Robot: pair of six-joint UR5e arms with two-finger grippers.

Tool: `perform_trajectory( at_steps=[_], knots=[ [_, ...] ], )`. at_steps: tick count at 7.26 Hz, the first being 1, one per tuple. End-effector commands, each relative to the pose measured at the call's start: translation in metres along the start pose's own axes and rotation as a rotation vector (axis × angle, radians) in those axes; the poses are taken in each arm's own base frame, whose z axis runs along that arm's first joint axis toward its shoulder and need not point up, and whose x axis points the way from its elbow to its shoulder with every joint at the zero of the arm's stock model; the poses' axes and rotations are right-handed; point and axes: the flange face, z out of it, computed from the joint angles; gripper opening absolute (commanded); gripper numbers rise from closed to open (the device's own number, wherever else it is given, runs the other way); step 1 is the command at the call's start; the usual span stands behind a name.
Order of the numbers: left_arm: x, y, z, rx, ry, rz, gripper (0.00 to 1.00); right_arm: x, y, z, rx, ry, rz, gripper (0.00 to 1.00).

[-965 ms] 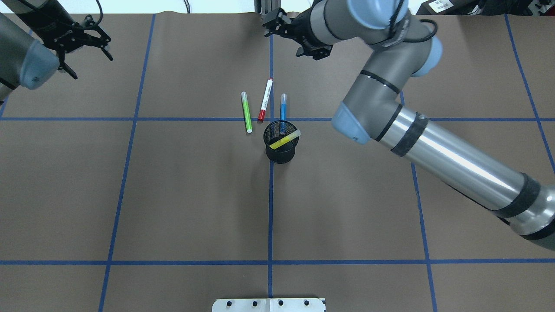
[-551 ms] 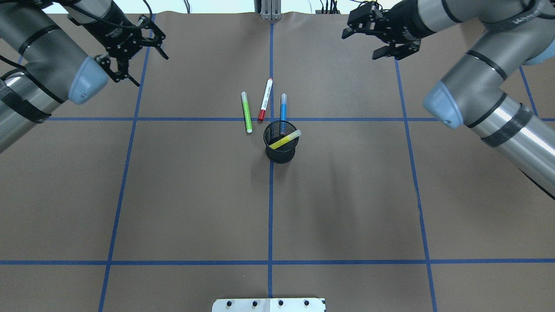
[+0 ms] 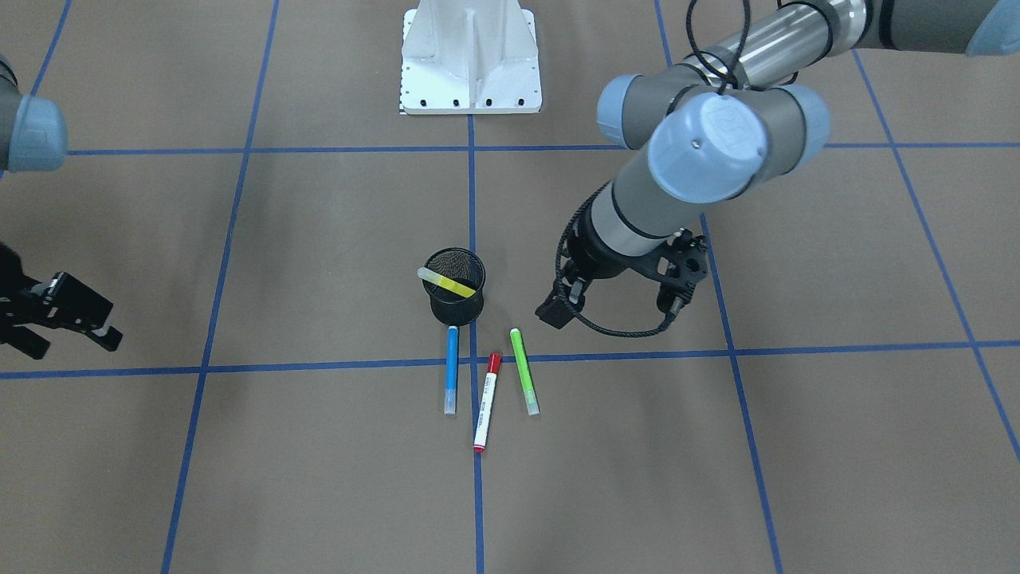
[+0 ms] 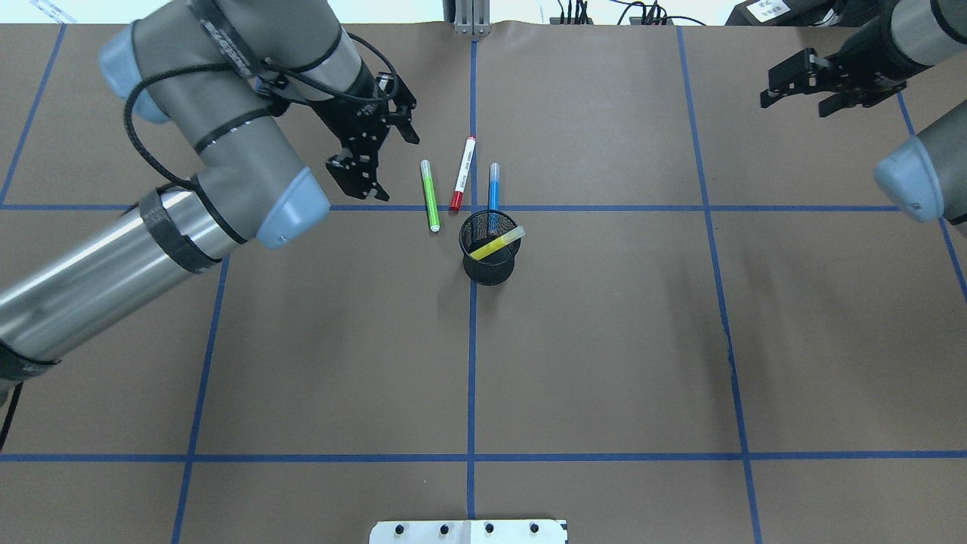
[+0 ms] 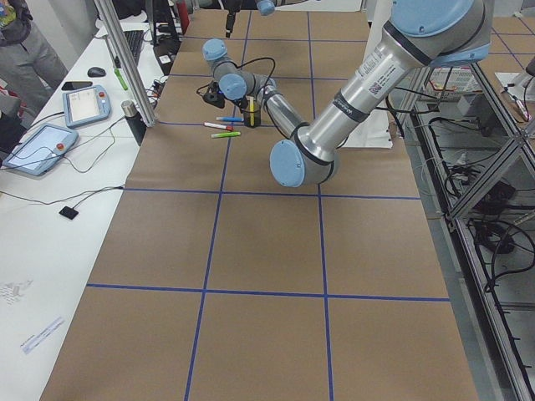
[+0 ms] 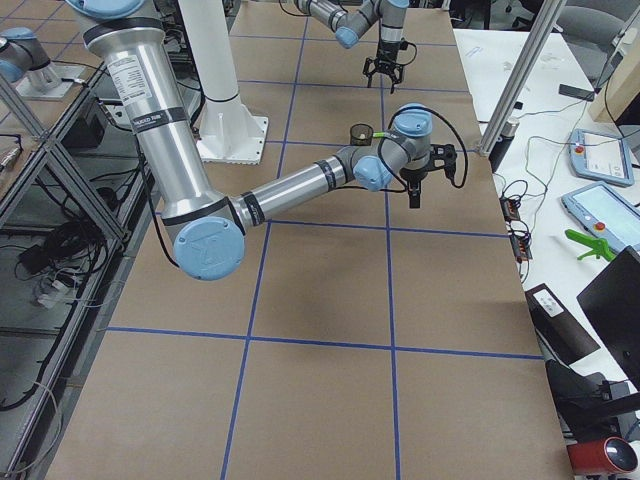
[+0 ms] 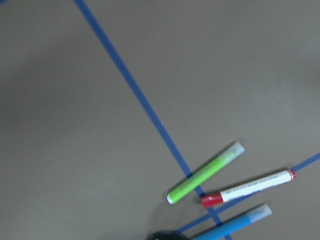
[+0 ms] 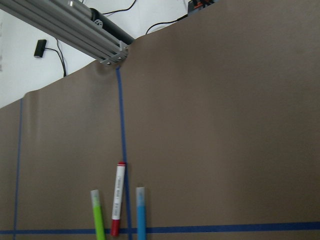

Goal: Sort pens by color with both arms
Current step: 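Move the left gripper over the black mesh cup while the right arm withdraws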

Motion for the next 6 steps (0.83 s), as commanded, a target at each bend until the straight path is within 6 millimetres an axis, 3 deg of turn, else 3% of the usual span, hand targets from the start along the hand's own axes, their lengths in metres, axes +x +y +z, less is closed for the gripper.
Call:
perform_trajectory(
  at_steps=[1, 2, 3, 4, 6],
  knots=[
    [-0.022, 0.055, 0.041, -0.044, 0.077, -0.164, 0.99, 0.055, 0.021, -0.008, -0.135, 0.262, -0.053, 1.0],
    [-0.026, 0.065, 0.053, -0.048, 0.096, -0.22, 0.99, 0.098, 0.043, -0.016, -0.174, 0.22, -0.035, 1.0],
    [-0.032, 0.086, 0.068, -0.051, 0.125, -0.233, 0.99, 0.144, 0.054, -0.036, -0.189, 0.168, -0.035, 1.0],
    [-0.025, 0.101, 0.076, -0.054, 0.153, -0.246, 0.99, 0.164, 0.079, -0.044, -0.188, 0.182, -0.035, 1.0],
    [-0.009, 0.122, 0.096, -0.053, 0.201, -0.247, 0.87, 0.203, 0.1, -0.08, -0.138, 0.201, 0.039, 1.0]
  ],
)
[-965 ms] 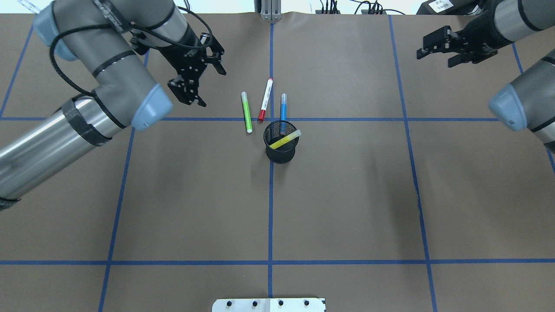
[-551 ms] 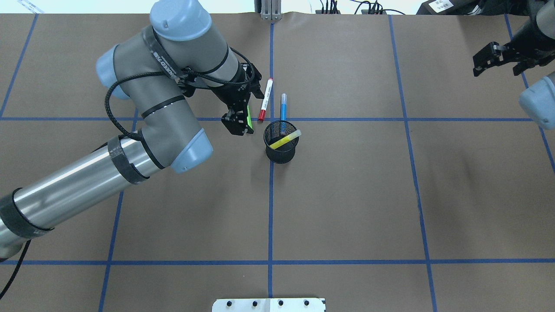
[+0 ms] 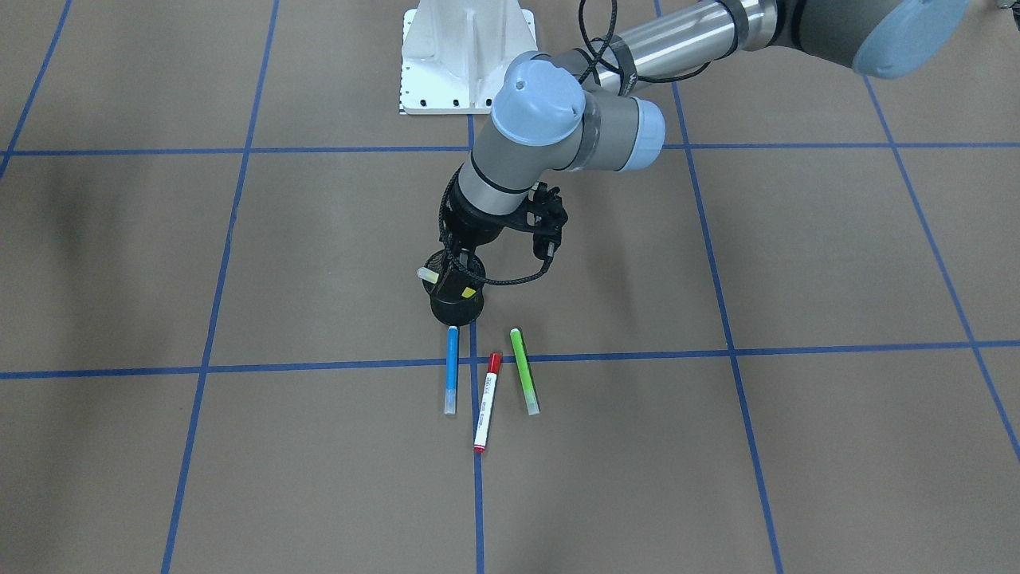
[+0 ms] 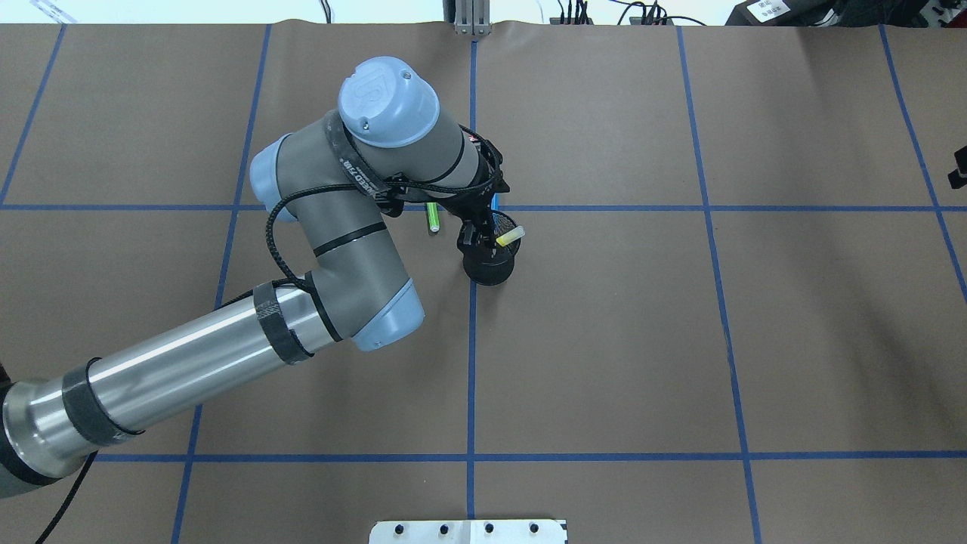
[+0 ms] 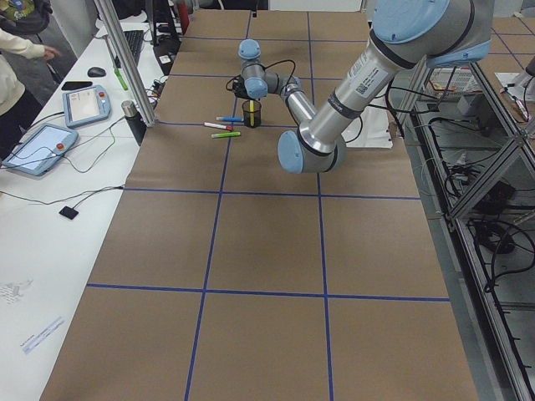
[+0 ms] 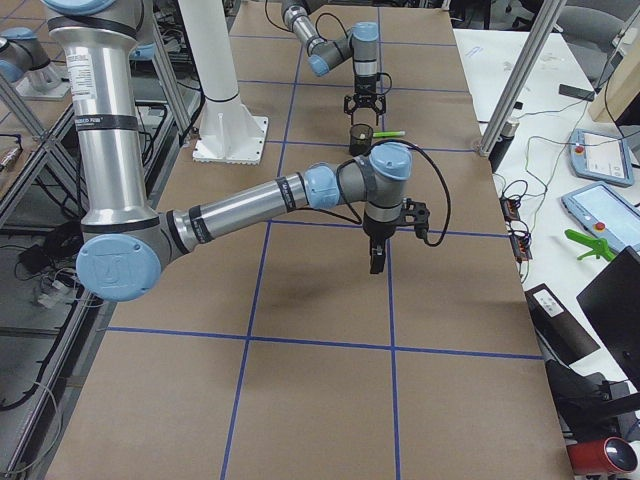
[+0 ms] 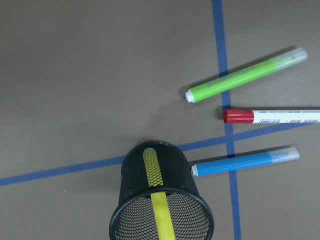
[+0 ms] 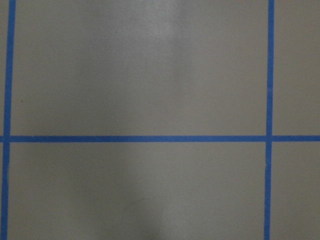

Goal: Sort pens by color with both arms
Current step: 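Move the left gripper over the black mesh cup while the right arm withdraws, then lower the left gripper and grasp the yellow highlighter in the cup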

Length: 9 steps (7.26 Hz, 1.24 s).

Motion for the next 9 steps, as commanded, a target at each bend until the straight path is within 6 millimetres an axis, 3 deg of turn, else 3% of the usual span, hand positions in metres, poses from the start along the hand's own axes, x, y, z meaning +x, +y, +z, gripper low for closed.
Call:
perform_trajectory(
  at_steps=[1, 6, 8, 9],
  knots=[
    [-0.002, 0.016, 0.018, -0.002, 0.021, 0.001, 0.78, 0.045, 0.029, -0.005, 0.002, 0.016, 0.076, 1.0],
    [-0.014, 0.015, 0.027, 0.0, 0.002, 0.014, 0.65, 0.074, 0.039, 0.02, -0.036, 0.091, 0.118, 1.0],
    [-0.013, 0.015, 0.024, -0.002, 0.006, 0.02, 0.63, 0.074, 0.04, 0.019, -0.035, 0.09, 0.121, 1.0],
    [-0.012, 0.014, 0.024, -0.002, 0.007, 0.03, 0.63, 0.074, 0.032, 0.008, -0.011, 0.082, 0.123, 1.0]
  ],
)
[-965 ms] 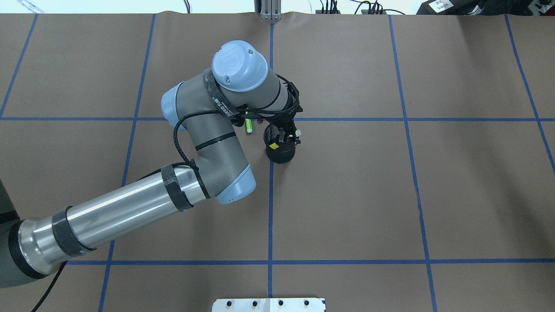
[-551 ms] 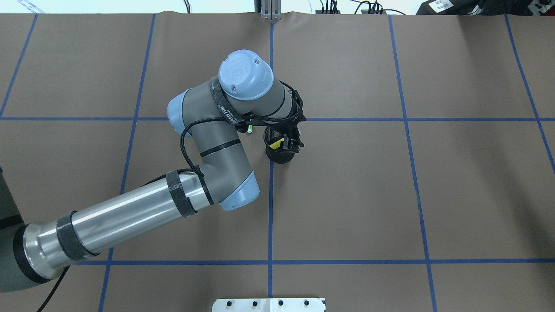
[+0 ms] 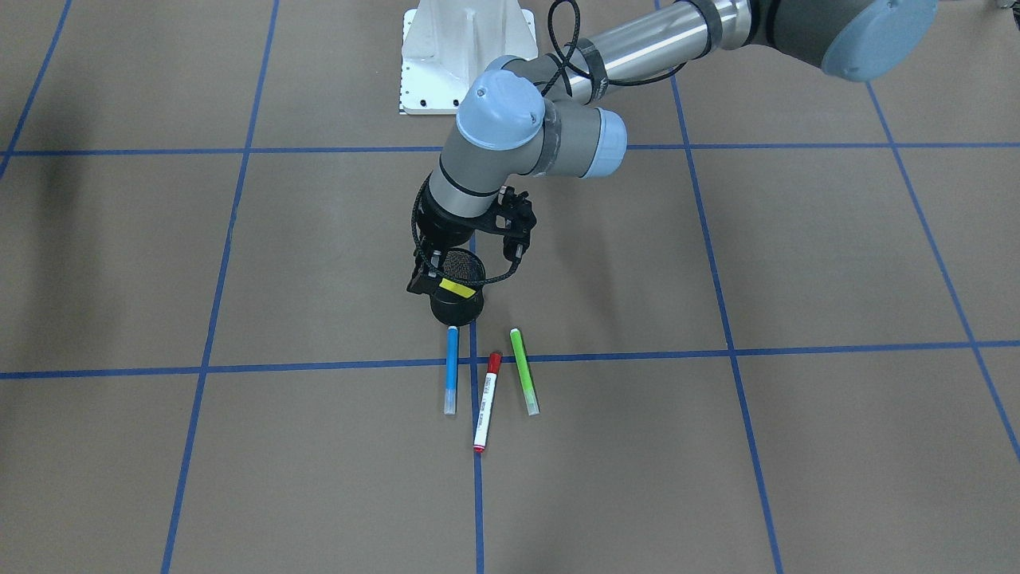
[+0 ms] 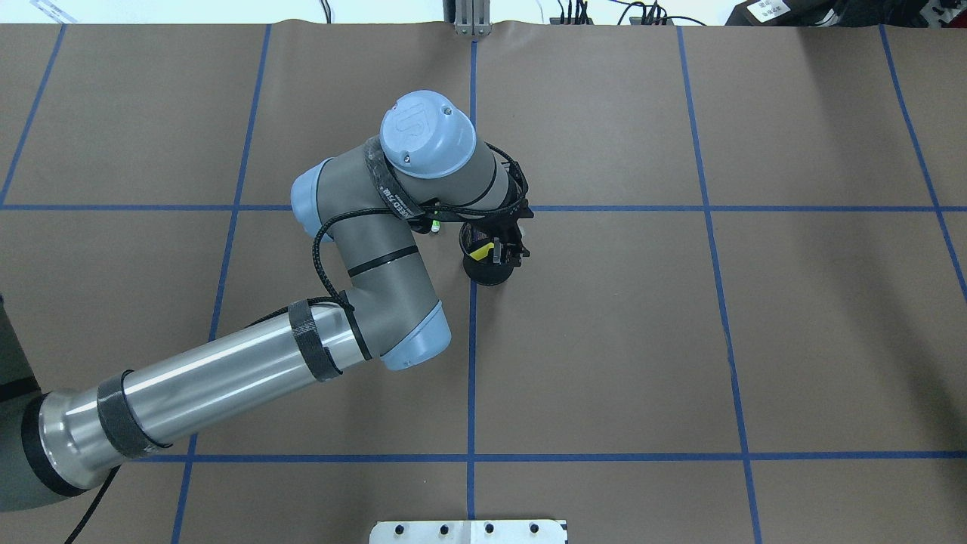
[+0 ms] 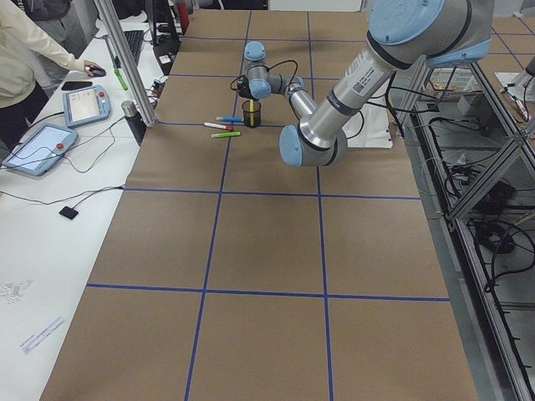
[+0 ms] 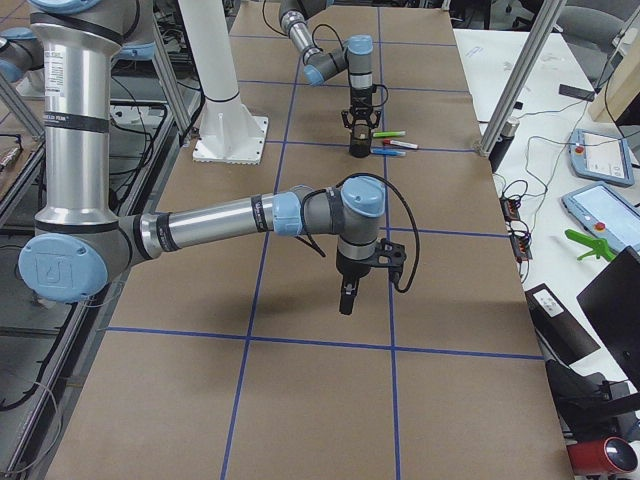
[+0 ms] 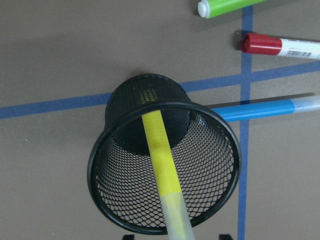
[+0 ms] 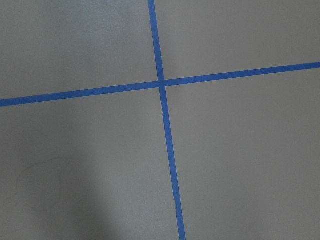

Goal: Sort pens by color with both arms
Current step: 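Lower the left gripper and grasp the yellow highlighter in the cup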

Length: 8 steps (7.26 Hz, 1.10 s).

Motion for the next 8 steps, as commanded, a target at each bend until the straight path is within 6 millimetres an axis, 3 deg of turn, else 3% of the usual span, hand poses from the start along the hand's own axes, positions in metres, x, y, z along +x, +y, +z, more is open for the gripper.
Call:
perform_trajectory(
  at_steps=[1, 5, 8],
  knots=[
    [0.002, -0.001, -0.001, 0.001, 0.001, 0.014, 0.6, 0.003, -0.006, -0.009, 0.02, -0.006, 0.005, 1.0],
    [0.001, -0.008, 0.001, 0.011, -0.008, 0.023, 0.47, 0.014, -0.002, -0.01, 0.022, -0.005, 0.023, 1.0],
    [0.0, -0.008, 0.001, 0.011, -0.012, 0.024, 0.2, 0.013, -0.006, -0.013, 0.028, -0.005, 0.017, 1.0]
  ],
)
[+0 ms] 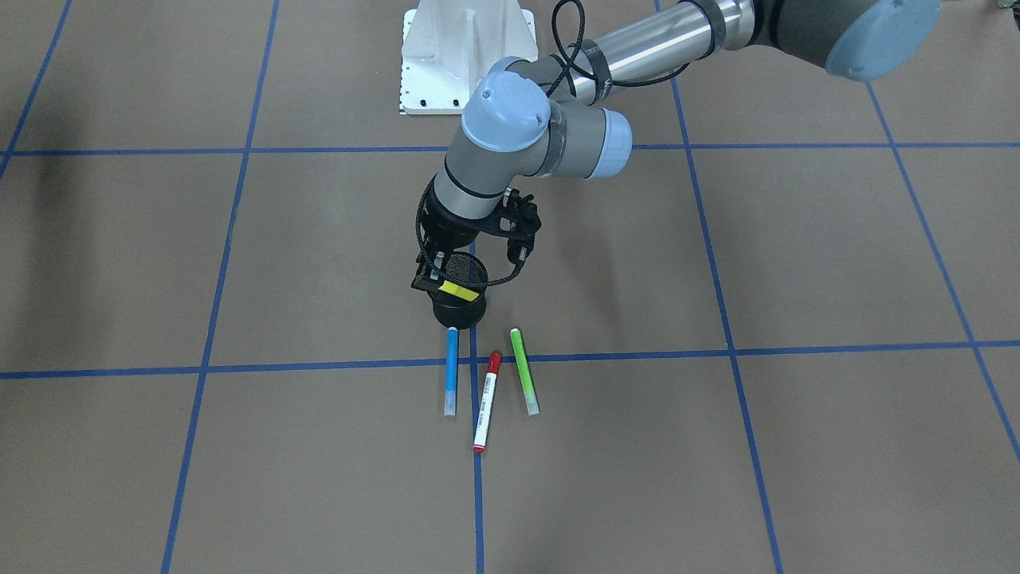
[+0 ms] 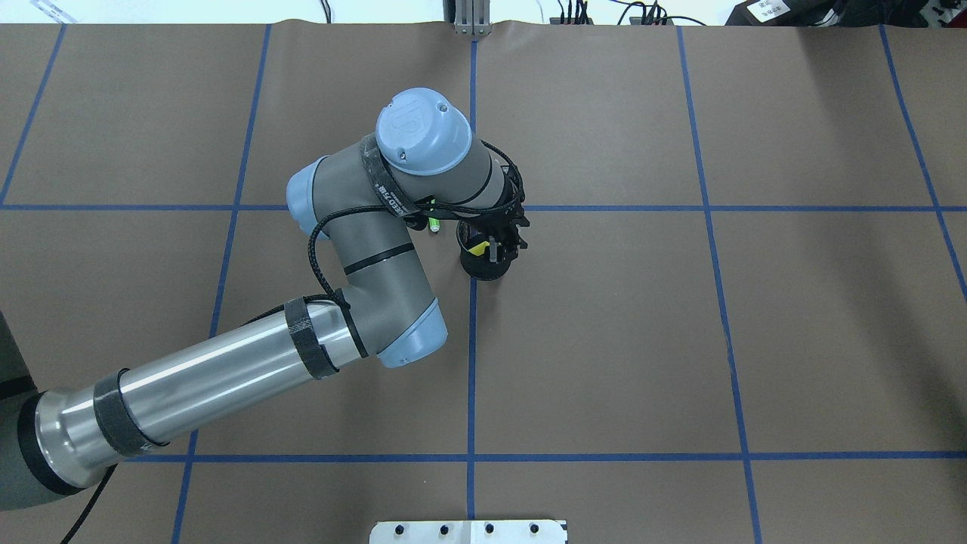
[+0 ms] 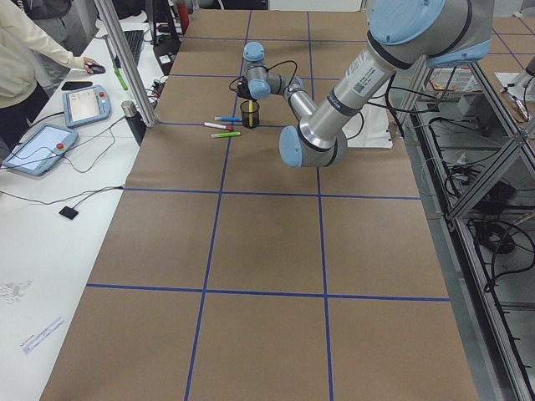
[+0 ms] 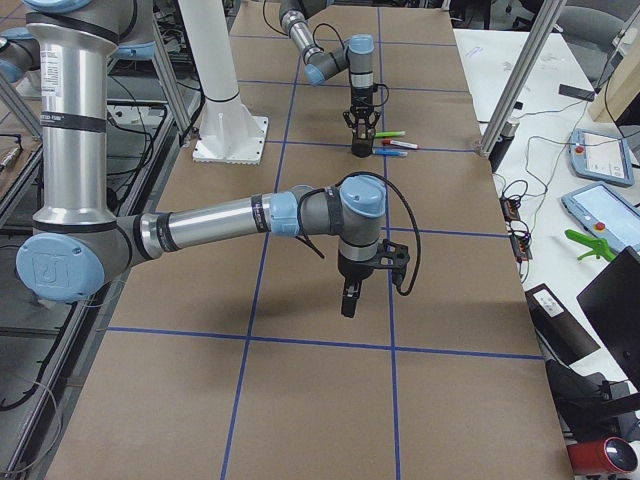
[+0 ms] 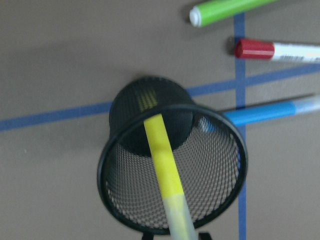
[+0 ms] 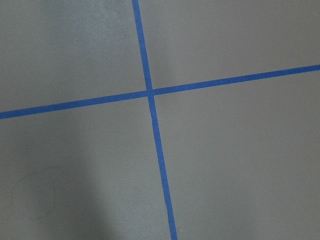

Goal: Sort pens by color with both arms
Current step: 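Lower the left gripper and grasp the yellow highlighter in the cup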

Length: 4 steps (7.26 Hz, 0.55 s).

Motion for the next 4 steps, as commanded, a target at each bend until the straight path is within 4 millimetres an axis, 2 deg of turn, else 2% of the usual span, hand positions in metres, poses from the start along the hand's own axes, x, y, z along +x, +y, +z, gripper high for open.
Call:
perform_trajectory(
  at_steps=[1, 4],
  knots=[
    [-0.001, -0.001, 0.0, 0.002, -0.004, -0.001, 0.12, -0.001, -0.003, -0.001, 0.003, -0.001, -0.004, 1.0],
    [0.003, 0.008, -0.024, -0.017, -0.014, 0.003, 0.04, -0.001, -0.004, -0.001, 0.005, -0.001, -0.004, 1.0]
  ],
)
